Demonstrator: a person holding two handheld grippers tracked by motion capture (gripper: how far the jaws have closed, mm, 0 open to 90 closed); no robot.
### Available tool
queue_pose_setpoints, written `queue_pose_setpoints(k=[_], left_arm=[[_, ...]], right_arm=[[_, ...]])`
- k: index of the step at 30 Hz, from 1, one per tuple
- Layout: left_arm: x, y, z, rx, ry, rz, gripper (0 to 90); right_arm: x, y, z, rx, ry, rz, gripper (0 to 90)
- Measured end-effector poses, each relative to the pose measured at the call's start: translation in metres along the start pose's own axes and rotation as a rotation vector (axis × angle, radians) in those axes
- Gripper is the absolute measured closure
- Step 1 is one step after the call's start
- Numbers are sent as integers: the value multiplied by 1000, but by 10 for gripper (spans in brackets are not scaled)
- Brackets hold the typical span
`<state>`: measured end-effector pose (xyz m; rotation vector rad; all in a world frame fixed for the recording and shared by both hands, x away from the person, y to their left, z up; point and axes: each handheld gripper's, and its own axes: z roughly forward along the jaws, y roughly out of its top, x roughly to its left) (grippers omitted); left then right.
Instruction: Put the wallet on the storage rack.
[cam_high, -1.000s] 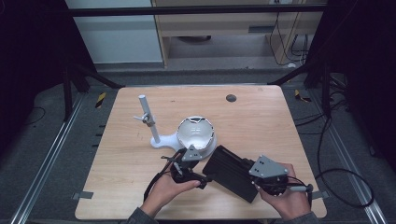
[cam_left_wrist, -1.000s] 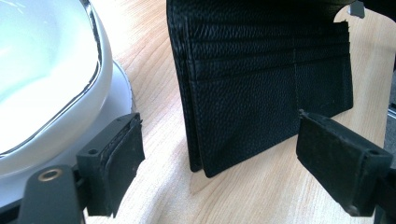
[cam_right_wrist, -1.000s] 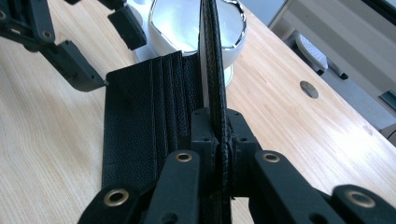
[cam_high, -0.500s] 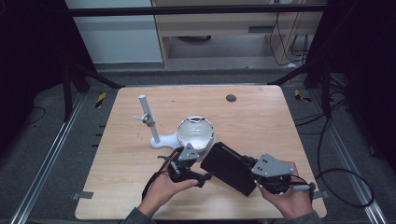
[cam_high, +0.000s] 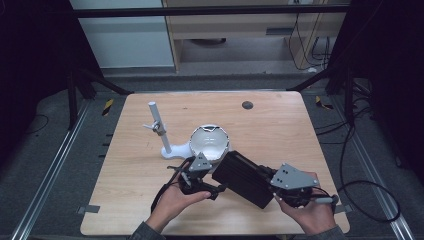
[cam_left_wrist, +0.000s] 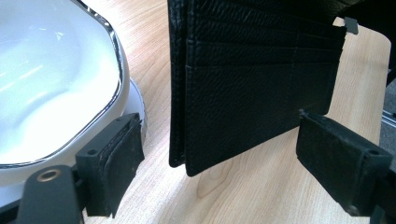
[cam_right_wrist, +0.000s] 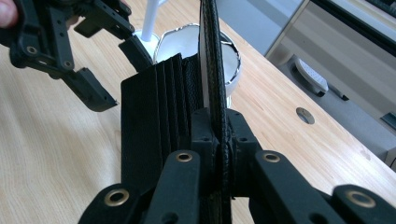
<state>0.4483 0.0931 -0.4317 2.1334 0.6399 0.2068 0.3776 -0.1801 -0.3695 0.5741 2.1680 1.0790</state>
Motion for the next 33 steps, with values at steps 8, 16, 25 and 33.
queue_pose_setpoints(k=[8,16,25,33], left_arm=[[2,7,-1,-14,-39,8,146],[6,18,-3,-37,-81,-3,151],[8,23,-7,-19,-169,-17,482],[7,29,-23,-52,-184,-43,791]], right_arm=[[0,5,-6,-36,16,-1,841],[0,17,-15,-86,38,-10,841],[-1,18,-16,-108,48,-12,841],[2,10,-7,-63,52,-38,817]])
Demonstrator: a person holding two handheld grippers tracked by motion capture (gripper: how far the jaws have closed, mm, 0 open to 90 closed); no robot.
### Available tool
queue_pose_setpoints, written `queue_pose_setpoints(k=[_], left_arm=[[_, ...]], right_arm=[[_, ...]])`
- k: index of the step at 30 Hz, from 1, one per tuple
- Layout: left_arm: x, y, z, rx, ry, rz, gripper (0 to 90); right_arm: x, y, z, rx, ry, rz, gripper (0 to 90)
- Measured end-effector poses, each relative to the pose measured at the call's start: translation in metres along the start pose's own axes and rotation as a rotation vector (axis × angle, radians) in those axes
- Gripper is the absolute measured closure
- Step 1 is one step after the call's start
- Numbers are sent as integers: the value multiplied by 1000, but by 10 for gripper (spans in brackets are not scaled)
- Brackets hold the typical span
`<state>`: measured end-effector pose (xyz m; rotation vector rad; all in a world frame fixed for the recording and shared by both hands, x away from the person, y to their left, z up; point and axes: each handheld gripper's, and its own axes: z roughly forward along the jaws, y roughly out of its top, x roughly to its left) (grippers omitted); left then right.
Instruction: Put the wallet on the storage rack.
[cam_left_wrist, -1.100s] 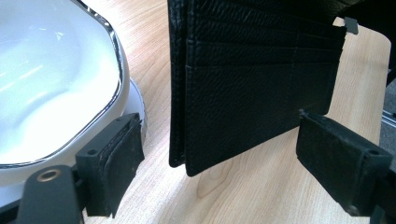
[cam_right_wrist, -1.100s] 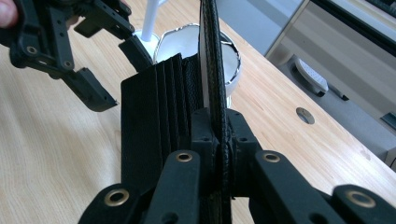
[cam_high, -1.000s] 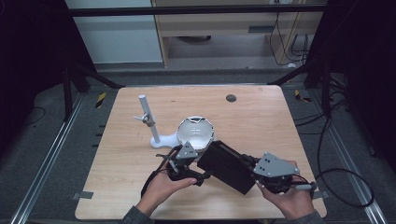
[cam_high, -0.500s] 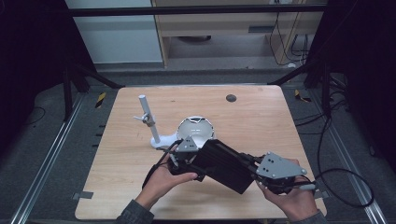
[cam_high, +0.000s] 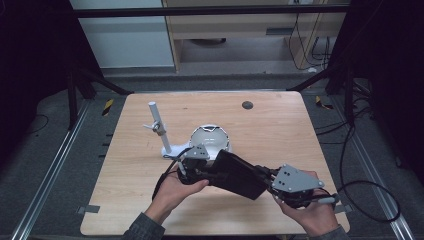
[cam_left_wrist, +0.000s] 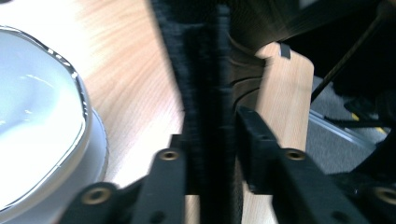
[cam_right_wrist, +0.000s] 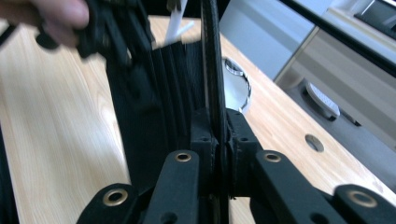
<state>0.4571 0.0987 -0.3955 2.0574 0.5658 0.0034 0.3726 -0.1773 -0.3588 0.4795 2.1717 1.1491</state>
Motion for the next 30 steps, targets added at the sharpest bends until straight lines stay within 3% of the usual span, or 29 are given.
queue_pose_setpoints(k=[1,2,6,12,18,19,20,27,30], left_arm=[[0,0,0,0,0,0,796],[-2,3,-3,10,39,24,799],[-7,7,-4,31,85,41,804],[-10,14,-9,32,101,57,807],[-13,21,-15,27,118,80,807],[-13,21,-15,27,118,80,808],[-14,23,-17,27,121,85,807],[-15,28,-27,35,142,105,807],[-14,30,-32,34,132,107,806]], right_arm=[[0,0,0,0,0,0,817],[1,-4,2,14,0,-3,808],[3,-9,7,21,9,-1,802],[4,-14,10,27,20,12,764],[9,-21,15,66,64,52,497],[9,-21,15,66,64,52,497],[12,-24,17,81,76,62,423],[14,-30,19,94,92,88,356],[13,-31,20,97,88,95,346]])
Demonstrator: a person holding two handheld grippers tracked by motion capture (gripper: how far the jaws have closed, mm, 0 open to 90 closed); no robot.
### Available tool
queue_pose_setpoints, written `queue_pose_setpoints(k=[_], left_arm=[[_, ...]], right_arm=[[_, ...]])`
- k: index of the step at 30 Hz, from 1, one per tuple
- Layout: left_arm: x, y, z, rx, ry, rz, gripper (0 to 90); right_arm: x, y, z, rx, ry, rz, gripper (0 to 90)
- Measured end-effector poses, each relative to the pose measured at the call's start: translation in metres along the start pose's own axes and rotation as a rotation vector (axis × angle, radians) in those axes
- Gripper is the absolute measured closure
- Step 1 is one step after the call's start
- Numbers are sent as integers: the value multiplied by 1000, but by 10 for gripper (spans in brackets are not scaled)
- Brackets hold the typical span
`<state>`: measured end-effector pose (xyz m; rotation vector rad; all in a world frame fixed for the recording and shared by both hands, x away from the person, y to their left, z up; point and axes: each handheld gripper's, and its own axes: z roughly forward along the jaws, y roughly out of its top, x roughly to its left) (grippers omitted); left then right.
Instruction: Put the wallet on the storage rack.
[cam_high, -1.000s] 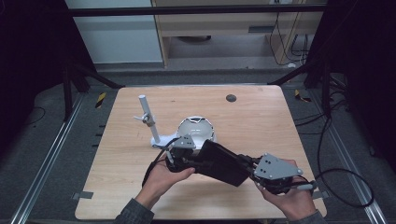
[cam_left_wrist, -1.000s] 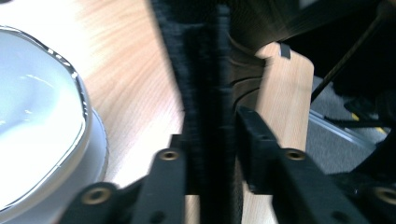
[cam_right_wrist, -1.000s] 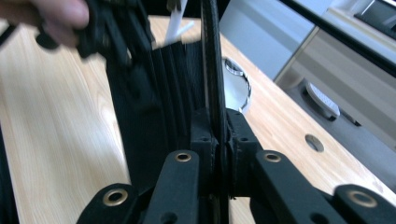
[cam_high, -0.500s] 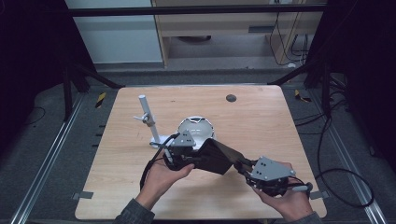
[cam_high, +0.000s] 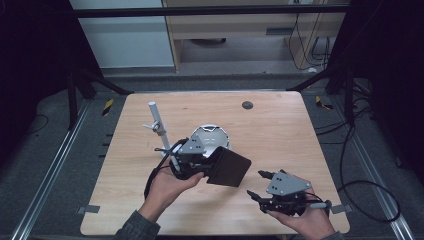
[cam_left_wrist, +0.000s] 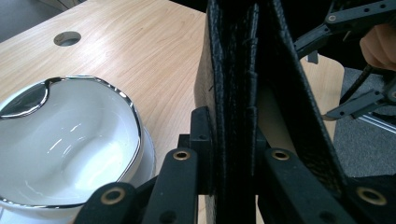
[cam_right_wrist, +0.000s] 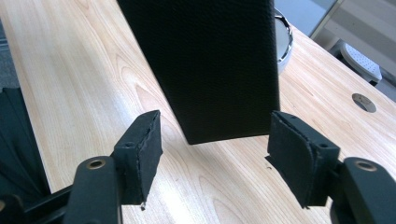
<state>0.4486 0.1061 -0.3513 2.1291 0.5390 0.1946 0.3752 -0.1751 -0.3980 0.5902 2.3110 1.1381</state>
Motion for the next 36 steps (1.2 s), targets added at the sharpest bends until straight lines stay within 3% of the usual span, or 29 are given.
queue_pose_setpoints(k=[7,10,13,19,24,27,36], left_arm=[[-1,4,-12,-9,9,-2,806],[0,9,-22,-6,26,3,806],[0,12,-26,-8,37,0,806],[3,28,-39,-7,66,5,805],[0,42,-50,7,90,23,806],[-1,49,-56,17,108,33,806],[4,68,-69,35,130,43,806]], right_arm=[[-2,-6,3,6,-19,26,290],[-2,-20,12,24,-49,77,218],[-3,-29,17,37,-68,99,190],[-13,-55,35,86,-135,203,94],[-17,-71,36,58,-186,286,97],[-14,-79,40,84,-213,283,101],[-13,-85,44,121,-230,286,108]])
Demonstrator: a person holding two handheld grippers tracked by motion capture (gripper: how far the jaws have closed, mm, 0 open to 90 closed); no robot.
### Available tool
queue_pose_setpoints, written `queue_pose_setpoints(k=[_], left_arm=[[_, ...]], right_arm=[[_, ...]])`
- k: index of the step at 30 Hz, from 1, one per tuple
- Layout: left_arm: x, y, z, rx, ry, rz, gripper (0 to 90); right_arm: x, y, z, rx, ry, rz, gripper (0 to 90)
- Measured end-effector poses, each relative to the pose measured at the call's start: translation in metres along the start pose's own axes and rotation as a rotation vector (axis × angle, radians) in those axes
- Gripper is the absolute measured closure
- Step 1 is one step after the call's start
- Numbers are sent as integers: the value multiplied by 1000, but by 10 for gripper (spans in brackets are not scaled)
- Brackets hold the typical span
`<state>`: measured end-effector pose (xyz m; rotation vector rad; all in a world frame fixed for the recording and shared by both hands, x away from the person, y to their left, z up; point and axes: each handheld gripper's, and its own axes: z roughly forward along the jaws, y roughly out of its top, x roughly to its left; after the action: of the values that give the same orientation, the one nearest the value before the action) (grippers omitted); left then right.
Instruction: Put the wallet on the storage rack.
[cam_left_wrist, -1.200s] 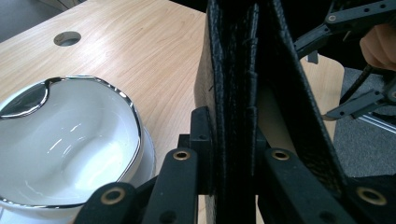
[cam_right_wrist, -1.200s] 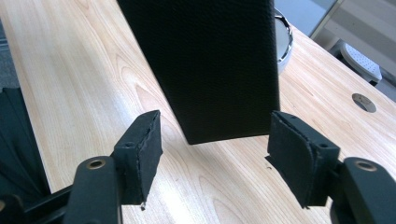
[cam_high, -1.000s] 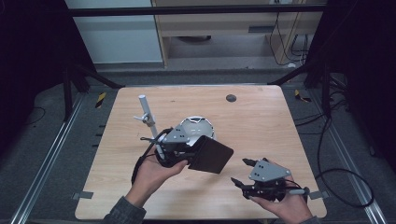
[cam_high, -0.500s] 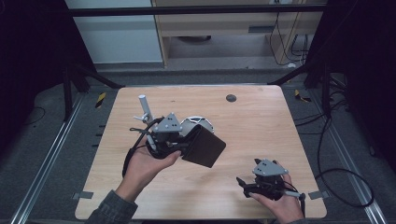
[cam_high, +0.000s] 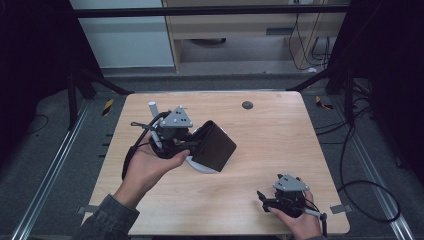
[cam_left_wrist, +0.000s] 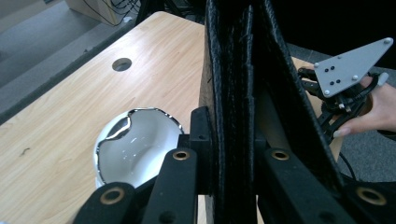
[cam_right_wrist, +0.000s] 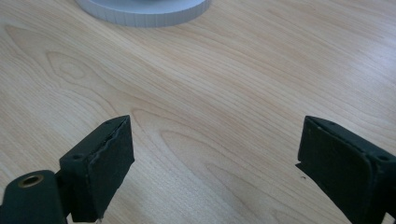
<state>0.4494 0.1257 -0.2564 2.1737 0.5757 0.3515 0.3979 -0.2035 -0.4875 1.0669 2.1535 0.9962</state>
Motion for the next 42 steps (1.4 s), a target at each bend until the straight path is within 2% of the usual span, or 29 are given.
queue_pose_setpoints(k=[4,9,21,25,29,33,42], left_arm=[[3,6,-5,4,17,3,806],[8,8,-7,11,42,5,806],[23,5,-7,33,95,-4,806],[25,4,-6,32,100,-7,806],[29,2,-4,29,107,-16,806],[30,2,-1,40,115,-7,806],[37,-2,18,69,116,-6,806]], right_arm=[[-2,-1,0,10,-17,-7,108],[-5,-3,0,16,-26,8,109],[-5,-4,1,34,-40,-2,111],[-5,-4,1,40,-42,-6,111],[-5,-4,1,41,-41,-4,111],[-5,-4,0,40,-42,-8,111],[-6,-5,0,46,-43,-11,111]])
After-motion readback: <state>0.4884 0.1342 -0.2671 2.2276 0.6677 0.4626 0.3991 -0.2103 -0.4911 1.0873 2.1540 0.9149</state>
